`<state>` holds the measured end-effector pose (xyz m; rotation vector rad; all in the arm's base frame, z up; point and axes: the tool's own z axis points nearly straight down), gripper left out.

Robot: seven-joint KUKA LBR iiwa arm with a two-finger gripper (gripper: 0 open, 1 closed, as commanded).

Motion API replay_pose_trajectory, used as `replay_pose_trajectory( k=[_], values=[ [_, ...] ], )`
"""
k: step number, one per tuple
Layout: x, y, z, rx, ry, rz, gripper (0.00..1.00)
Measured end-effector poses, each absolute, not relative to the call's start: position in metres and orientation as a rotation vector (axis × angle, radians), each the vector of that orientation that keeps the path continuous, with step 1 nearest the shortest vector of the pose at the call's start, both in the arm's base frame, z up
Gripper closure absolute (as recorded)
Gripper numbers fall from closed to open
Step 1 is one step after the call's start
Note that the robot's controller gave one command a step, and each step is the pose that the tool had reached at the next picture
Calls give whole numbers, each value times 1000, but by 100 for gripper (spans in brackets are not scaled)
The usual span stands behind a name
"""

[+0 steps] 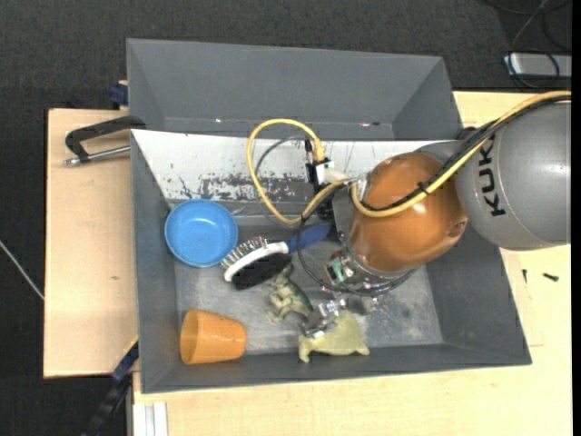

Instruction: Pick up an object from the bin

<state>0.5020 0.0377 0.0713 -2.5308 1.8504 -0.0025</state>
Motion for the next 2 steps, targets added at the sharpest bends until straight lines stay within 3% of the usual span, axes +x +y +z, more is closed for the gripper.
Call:
replay_pose_trajectory(
  k=[1, 2],
  values=[
    [499, -37, 71, -2565, 1807, -4, 0],
    [500, -32, 72, -2570, 1797, -2, 100]
  ],
)
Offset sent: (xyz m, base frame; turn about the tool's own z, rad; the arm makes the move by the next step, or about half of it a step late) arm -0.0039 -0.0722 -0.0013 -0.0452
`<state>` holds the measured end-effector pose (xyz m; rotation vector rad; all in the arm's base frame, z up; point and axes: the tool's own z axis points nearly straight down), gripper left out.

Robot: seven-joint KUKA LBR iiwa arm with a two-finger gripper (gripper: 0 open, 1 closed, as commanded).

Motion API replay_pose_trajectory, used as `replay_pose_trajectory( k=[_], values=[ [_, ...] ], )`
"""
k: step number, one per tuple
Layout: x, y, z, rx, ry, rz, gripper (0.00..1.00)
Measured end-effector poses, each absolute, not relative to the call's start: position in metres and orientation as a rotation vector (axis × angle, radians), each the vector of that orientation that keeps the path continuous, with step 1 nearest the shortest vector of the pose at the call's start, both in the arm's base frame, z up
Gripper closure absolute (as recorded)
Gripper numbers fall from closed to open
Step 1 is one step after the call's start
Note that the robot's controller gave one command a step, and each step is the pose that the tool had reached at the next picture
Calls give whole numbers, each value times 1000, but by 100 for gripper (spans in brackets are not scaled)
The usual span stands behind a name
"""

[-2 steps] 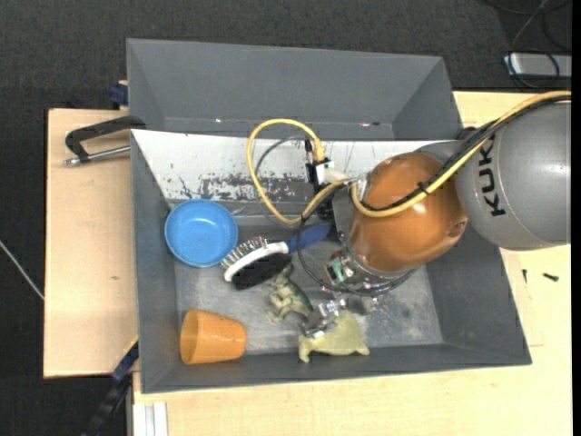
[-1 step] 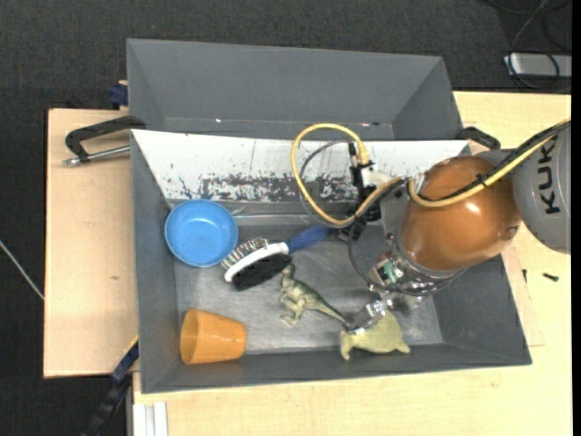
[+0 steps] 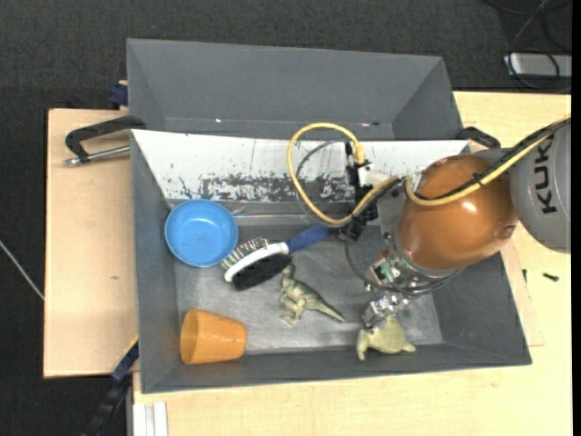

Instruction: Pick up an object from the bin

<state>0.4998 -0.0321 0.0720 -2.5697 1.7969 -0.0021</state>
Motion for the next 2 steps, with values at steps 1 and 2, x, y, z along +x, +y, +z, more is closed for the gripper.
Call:
replay_pose_trajectory(
  k=[1, 2],
  values=[
    [502, -31, 117, -2566, 1801, -7, 100],
    [504, -30, 200, -2561, 1806, -13, 100]
  ],
)
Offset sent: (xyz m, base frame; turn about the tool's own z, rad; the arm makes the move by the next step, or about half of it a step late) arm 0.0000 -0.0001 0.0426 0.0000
